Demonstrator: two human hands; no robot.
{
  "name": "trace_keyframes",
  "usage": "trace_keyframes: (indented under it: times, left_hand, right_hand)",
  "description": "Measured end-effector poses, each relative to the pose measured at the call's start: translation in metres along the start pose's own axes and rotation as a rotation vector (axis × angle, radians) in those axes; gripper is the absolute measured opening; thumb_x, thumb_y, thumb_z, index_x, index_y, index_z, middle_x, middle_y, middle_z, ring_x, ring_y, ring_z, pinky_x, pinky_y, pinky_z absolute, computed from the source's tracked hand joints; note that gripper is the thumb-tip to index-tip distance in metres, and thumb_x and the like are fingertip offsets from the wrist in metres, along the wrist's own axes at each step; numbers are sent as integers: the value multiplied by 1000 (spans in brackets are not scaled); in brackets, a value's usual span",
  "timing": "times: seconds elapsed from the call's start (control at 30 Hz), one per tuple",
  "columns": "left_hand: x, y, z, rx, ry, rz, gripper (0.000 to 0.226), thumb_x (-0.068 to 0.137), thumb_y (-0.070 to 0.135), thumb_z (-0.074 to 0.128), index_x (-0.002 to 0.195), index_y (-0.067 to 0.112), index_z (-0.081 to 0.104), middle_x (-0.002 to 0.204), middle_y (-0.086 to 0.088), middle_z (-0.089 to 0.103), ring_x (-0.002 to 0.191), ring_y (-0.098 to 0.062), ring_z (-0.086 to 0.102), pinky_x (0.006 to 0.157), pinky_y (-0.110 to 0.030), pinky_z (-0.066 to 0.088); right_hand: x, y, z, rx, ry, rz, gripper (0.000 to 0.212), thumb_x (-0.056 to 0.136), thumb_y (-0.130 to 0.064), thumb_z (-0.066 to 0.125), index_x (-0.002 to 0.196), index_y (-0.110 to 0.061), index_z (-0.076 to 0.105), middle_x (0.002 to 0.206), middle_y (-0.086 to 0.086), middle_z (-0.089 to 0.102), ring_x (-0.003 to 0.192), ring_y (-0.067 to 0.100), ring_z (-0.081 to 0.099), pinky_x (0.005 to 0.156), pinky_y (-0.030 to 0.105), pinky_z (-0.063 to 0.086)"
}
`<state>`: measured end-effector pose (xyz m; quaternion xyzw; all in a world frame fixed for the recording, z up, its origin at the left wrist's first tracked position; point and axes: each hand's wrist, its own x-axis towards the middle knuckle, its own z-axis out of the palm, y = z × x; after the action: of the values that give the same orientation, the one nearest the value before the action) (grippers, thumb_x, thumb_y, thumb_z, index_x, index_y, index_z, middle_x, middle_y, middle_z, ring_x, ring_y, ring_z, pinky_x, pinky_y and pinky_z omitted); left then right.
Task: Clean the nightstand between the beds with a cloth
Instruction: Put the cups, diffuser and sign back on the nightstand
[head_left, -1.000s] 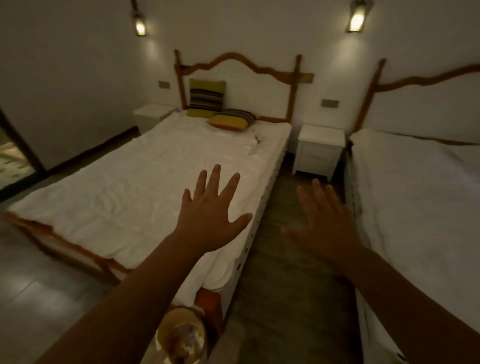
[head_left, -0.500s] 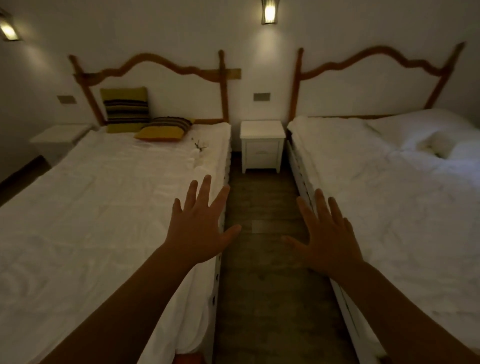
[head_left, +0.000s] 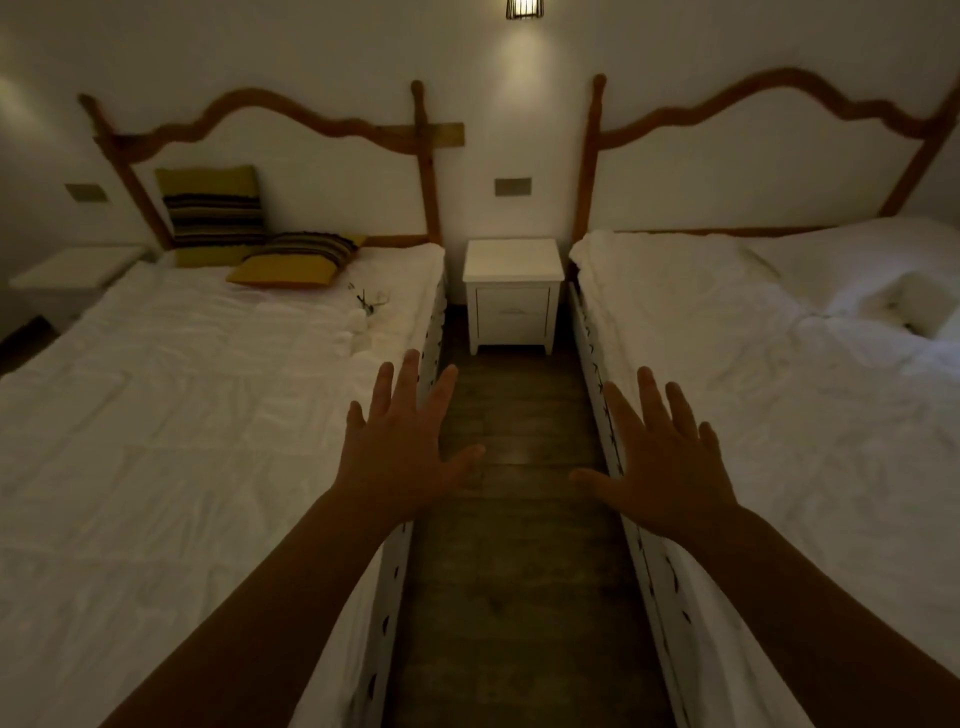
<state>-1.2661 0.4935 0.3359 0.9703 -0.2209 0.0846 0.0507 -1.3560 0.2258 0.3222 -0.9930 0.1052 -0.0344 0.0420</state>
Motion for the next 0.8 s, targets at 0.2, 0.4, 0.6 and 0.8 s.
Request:
trace_keyframes:
  times: [0.2,0.4,0.6,0.8]
  left_hand:
    - [74,2,26,-18,-29,-39,96,68,89,9,146,40,-18,159,-3,-19,147,-32,-10,112,-64,17]
    - [176,-23,57,-47,-20,-46,98,65,92,7,145,43,-21,160,-3,-18,147,-32,-9,111,-63,16]
    - [307,-59,75,-51,-19,-4,95,70,87,21,145,42,-19,160,-3,-17,147,-32,-8,111,-62,14]
    - [408,-82,80,-61,-19,26,94,70,87,17,147,42,-14,161,-2,-14,147,-32,-6,111,-61,15]
  right_hand:
    - [96,17,3,8,-42,-18,111,55,-98,16,141,-42,-26,157,0,-25,146,33,-9,110,64,14]
    - [202,15,24,-6,-80,-18,113,58,-96,28,141,-42,-27,157,0,-26,146,33,-9,111,63,13]
    - [319,8,31,2,-50,31,111,64,-91,37,138,-43,-31,157,1,-24,146,34,-4,111,63,15]
    - [410,6,30,27,-43,50,109,64,-91,36,139,-44,-28,158,0,-22,147,32,-3,112,62,16]
